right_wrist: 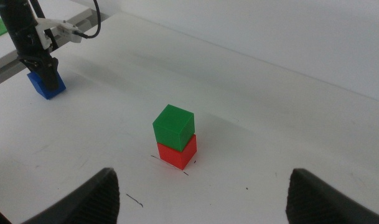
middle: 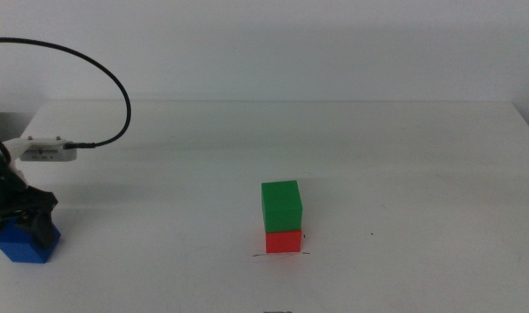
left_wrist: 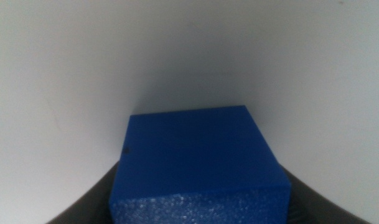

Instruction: Stack red cubes first, then green, then blue cubes in a specific spot.

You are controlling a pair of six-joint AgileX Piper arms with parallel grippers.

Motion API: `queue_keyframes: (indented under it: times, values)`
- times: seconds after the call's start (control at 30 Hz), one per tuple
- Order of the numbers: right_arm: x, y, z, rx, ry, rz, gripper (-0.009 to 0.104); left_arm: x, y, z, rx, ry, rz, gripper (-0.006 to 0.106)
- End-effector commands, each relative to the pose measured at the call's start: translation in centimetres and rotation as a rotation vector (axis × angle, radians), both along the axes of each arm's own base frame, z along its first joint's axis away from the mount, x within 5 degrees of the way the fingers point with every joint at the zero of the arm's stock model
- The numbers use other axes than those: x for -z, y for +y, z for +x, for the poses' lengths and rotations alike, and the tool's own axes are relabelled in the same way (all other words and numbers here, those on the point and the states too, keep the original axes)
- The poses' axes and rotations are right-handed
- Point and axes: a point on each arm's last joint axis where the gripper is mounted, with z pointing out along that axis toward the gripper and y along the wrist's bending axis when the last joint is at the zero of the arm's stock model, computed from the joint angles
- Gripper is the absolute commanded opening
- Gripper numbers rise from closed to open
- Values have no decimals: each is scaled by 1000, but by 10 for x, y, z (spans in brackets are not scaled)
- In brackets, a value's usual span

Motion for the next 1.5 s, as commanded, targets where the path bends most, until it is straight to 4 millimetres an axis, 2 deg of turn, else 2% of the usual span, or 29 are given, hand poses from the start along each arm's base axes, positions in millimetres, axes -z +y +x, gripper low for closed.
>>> queue_keyframes:
  times: [0.0,0.07,0.27,0.4,0.5,0.77,0.93,1.07,1.2,1.37,1.47]
  values:
    - [-12,0,2,12,-83,38,85,-37,-6,-3,-55,-75,-22,6]
    - [-12,0,2,12,-83,38,85,-53,-9,-6,-109,-114,-35,-1]
    - [-12,0,2,12,-83,38,85,-111,-38,-28,-206,-182,27,-1]
    - [-12,0,2,12,-83,38,85,-144,-72,-34,-245,-171,52,-1]
    - [-12,0,2,12,-82,37,85,-160,-112,-33,-288,-209,12,-1]
    - [-12,0,2,12,-82,37,85,-171,-224,-48,-380,-188,-56,-1]
    - [-12,0,2,12,-82,37,85,-179,-276,-71,-423,-211,-66,-1]
    - [-12,0,2,12,-82,37,85,-194,-300,-76,-343,-304,-72,-1]
    - [-12,0,2,12,-79,35,85,-203,-324,-78,-290,-302,-135,-1]
    - [-12,0,2,12,-78,35,85,-198,-344,-67,-266,-280,-164,-1]
    - [-12,0,2,11,-77,33,85,-192,-348,-62,-266,-273,-155,-1]
